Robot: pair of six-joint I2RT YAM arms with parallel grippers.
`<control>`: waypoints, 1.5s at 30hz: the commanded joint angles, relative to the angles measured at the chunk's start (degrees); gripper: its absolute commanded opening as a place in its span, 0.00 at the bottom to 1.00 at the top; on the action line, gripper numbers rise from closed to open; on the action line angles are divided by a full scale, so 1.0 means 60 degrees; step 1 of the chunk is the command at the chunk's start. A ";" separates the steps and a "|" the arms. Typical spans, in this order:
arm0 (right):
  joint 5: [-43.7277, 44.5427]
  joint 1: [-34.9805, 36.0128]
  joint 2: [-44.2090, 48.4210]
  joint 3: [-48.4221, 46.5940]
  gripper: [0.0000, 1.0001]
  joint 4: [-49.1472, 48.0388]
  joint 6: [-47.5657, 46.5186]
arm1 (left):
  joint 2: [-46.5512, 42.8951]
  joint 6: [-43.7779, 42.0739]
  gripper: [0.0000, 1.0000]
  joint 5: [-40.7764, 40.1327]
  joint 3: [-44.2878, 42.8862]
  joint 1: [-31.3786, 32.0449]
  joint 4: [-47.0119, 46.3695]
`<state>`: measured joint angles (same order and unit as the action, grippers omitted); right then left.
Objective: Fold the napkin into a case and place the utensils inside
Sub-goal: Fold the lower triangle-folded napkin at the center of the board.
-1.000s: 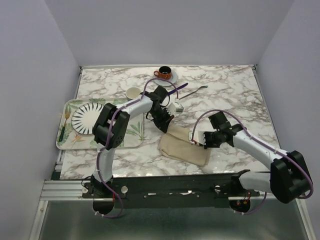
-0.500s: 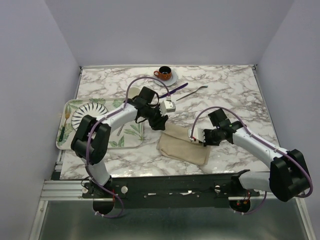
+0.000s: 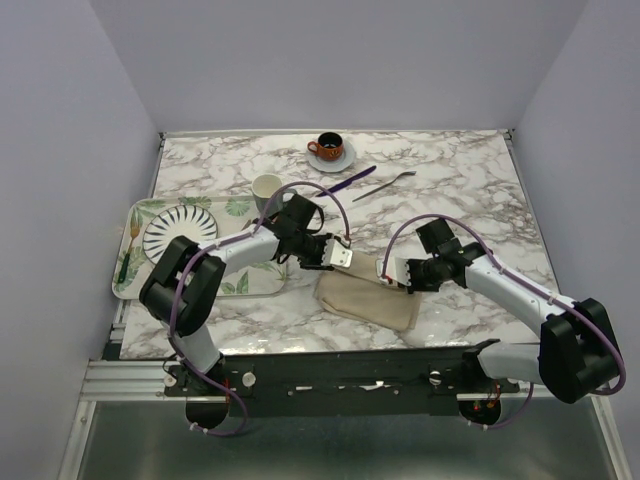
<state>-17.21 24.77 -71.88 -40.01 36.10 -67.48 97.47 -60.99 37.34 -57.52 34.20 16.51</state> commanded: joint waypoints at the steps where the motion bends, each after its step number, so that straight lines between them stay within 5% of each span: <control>1: 0.0085 -0.0013 0.0012 0.0106 0.01 0.0019 -0.0120 | 0.0102 -0.1202 0.45 -0.0364 -0.0140 0.0248 -0.0409; 28: 0.0188 -0.0028 -0.0267 -0.0041 0.01 -0.0142 -0.0325 | 0.1406 -0.2608 0.45 -0.1609 -0.1400 0.0819 0.1672; 45: 0.0247 -0.0028 -0.0047 0.0062 0.01 -0.0171 -0.0574 | 0.1685 -0.2184 0.17 -0.1551 -0.2074 0.0790 0.2184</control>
<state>-16.73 24.77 -73.19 -39.83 35.64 -69.60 107.00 -75.00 28.88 -68.51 38.79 27.66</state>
